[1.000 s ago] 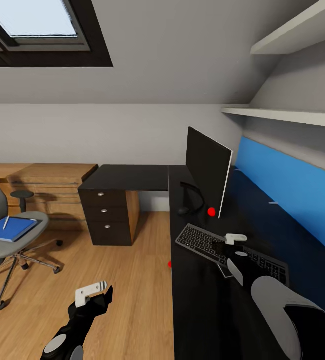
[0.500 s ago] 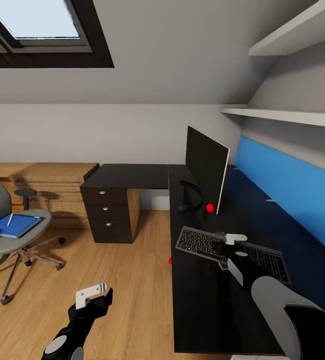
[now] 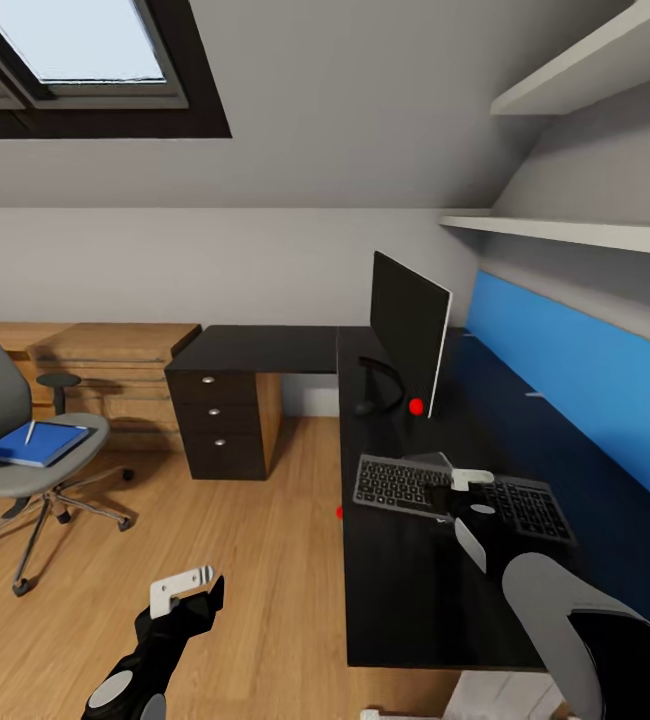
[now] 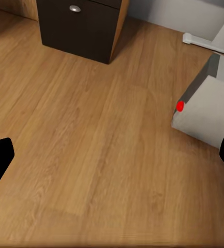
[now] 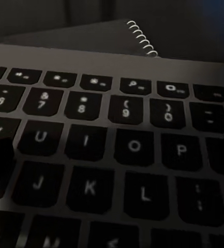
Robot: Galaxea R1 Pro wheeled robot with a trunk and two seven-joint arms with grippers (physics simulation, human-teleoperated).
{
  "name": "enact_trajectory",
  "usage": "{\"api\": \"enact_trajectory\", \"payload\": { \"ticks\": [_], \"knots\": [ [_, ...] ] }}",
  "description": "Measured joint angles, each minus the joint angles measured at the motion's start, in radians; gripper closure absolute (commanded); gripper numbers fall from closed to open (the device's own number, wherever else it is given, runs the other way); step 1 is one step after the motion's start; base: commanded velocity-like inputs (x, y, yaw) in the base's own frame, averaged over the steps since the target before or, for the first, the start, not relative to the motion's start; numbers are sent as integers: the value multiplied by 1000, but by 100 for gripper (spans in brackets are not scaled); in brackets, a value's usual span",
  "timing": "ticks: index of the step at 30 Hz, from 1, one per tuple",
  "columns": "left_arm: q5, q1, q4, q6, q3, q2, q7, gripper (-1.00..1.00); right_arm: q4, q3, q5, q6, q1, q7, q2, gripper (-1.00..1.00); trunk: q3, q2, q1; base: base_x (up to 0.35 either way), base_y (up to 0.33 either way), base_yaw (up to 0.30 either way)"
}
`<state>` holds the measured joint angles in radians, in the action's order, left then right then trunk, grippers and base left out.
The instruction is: In the bedroom, organize the workspace by keeping the computer under the desk, ensuring the monitor is on the desk, placing the keyboard on the desk next to the monitor, placing the mouse on the desk next to the keyboard, moving the folder from the swivel chair onto the desk next to the mouse, stacking the notebook on top of the folder with the pen on top of the notebook, and positioning the swivel chair next to the desk.
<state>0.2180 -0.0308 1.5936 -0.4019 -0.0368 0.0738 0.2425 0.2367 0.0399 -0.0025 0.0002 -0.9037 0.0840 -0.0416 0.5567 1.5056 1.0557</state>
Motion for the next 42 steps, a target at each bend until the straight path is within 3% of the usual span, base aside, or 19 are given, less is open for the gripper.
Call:
{"api": "enact_trajectory", "payload": {
  "ticks": [20,42],
  "knots": [
    [-2,0,0,-1,0,0,-1,-100,-11,-1,1,0,0,-1,0,-100,0,0,0,-277,0,0],
    [0,0,-4,-2,0,0,-1,-100,-11,0,1,0,0,-1,2,-100,0,0,0,-83,0,0]
  ]
}}
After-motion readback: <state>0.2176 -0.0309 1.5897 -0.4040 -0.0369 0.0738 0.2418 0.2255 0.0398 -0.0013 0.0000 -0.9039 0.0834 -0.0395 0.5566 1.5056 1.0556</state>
